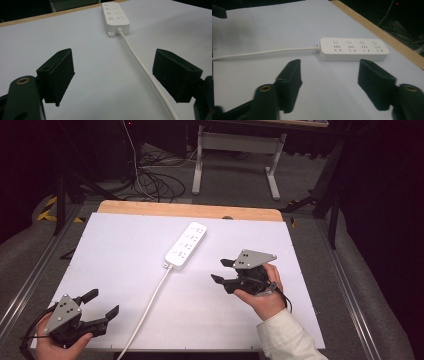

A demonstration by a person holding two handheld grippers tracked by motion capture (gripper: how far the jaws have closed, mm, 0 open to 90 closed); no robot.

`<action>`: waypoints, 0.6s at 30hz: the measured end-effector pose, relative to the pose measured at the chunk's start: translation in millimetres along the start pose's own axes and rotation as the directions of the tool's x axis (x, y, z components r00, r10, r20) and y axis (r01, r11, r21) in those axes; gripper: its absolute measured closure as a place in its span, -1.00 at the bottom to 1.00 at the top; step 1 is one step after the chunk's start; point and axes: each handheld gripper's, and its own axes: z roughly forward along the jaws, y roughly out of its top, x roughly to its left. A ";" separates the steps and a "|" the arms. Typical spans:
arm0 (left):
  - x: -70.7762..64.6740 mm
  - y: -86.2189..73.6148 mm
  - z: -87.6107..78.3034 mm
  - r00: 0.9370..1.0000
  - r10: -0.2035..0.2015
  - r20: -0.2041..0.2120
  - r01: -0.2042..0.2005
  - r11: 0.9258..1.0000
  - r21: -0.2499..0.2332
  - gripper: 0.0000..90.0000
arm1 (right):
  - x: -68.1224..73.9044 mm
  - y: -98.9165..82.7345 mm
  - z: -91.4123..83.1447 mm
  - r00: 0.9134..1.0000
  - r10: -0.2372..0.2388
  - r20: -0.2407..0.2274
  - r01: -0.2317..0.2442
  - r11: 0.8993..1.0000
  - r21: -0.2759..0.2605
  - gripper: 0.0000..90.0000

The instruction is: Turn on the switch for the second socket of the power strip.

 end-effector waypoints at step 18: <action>1.9 -1.5 -4.3 1.000 -0.016 -0.008 0.016 1.000 -0.005 -0.59 | -26.2 29.1 45.7 0.999 0.042 -0.011 -0.041 0.998 0.036 1.00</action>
